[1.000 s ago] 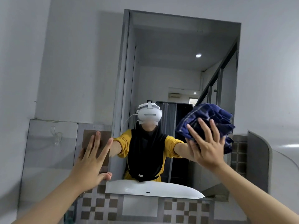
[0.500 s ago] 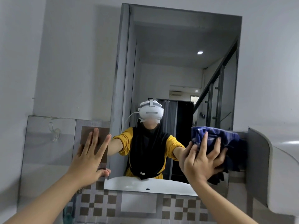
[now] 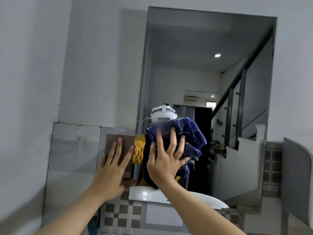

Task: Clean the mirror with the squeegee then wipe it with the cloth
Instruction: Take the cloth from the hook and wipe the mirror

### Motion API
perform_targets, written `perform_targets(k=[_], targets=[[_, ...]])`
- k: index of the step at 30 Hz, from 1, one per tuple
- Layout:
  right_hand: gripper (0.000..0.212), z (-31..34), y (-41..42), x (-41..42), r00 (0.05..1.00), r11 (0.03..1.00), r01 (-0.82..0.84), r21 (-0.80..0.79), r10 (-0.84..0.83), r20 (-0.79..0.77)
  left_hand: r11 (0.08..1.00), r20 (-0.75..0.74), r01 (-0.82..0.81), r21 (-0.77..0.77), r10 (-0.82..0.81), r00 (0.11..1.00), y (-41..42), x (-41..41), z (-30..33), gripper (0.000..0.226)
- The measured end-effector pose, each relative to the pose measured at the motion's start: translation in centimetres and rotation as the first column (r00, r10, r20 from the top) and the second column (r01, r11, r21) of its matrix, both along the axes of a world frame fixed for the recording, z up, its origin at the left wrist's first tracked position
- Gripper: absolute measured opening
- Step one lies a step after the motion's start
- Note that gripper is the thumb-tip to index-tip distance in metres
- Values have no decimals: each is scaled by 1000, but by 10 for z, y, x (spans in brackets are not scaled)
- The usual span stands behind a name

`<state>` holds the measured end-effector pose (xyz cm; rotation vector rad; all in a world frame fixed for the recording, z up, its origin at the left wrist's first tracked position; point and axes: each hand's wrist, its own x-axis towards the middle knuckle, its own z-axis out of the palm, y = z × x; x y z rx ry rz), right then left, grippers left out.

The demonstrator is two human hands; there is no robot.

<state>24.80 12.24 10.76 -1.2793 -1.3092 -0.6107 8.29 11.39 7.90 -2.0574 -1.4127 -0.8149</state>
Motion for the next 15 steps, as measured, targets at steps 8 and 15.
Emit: perform_targets(k=[8,15], targets=[[50,2,3,-17,970,1000,-28,14,23,243,997,-112,10,81,-1,994,0,-22,-43,93],[42,-6,4,34,749,983,-55,174,-75,658,996,-55,19,92,-14,998,4,-19,-53,77]])
